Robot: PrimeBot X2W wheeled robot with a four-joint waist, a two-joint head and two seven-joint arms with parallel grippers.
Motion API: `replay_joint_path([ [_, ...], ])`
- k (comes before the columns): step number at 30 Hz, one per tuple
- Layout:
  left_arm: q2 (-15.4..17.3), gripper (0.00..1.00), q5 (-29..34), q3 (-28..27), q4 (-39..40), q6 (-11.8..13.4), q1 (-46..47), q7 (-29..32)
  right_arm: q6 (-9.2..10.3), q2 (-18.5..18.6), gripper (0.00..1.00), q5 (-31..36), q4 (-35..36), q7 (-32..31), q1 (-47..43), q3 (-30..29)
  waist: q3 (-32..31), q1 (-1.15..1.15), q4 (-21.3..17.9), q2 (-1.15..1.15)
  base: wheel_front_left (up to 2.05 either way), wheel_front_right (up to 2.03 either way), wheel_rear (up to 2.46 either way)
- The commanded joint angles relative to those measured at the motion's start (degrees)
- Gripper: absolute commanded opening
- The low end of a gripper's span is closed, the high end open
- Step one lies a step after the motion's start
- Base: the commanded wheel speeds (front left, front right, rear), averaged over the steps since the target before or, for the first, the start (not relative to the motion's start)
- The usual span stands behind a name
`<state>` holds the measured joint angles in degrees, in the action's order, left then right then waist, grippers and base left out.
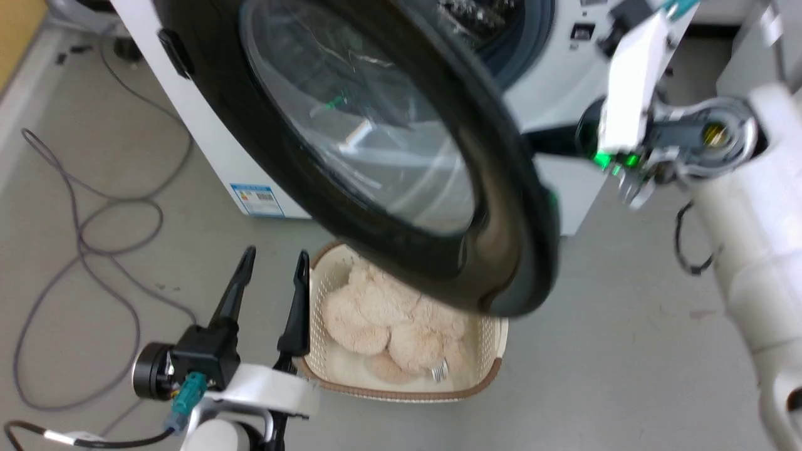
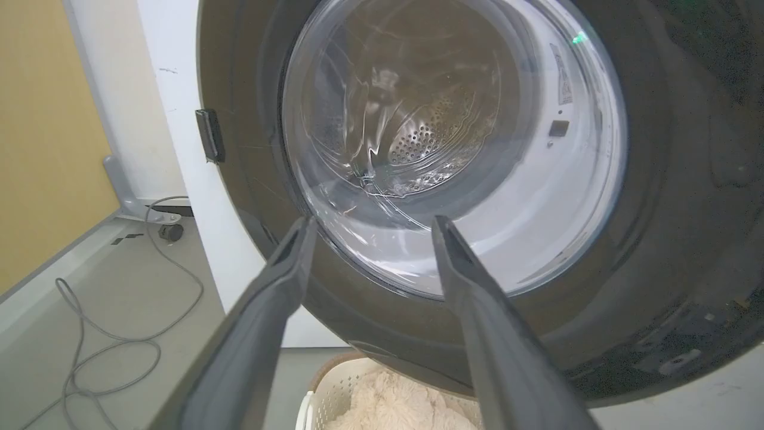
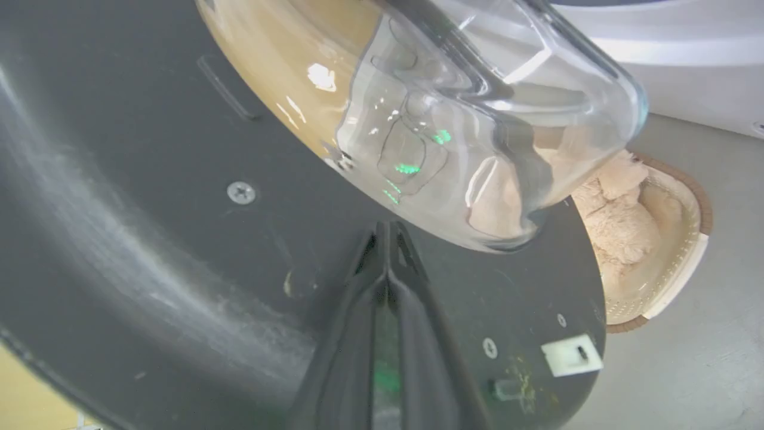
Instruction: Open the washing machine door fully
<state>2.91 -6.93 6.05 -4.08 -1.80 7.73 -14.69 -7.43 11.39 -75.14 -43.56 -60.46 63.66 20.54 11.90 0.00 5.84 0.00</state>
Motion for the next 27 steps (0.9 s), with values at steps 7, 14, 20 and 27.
replay_joint_path([
  [7, 1.0, 1.00, 1.2, -0.9, -2.4, -0.6, -3.3, -0.3, -0.06, -3.4, 0.00, -2.3, 6.2, -1.3, -9.9, 0.1, -4.8, 0.00, 1.0, 0.00, 0.00, 0.00, 0.00],
  [14, 1.1, 1.00, 1.5, -1.1, -3.6, -0.7, -4.5, -0.3, -0.06, -5.7, 0.00, -3.3, 10.9, -2.4, -15.5, 0.7, -6.5, 0.00, 1.3, 0.00, 0.00, 0.00, 0.00],
  [20, 1.1, 1.00, 1.5, -1.2, -4.3, -0.7, -4.8, -0.3, -0.06, -7.1, 0.00, -3.9, 14.4, -2.5, -18.3, 1.4, -6.9, 0.00, 1.2, 0.00, 0.00, 0.00, 0.00],
  [27, 1.0, 1.00, 1.5, -1.3, -5.1, -0.8, -4.8, -0.3, -0.06, -8.2, 0.00, -5.6, 18.5, -1.6, -21.3, 3.6, -7.1, 0.00, 1.2, 0.00, 0.00, 0.00, 0.00],
])
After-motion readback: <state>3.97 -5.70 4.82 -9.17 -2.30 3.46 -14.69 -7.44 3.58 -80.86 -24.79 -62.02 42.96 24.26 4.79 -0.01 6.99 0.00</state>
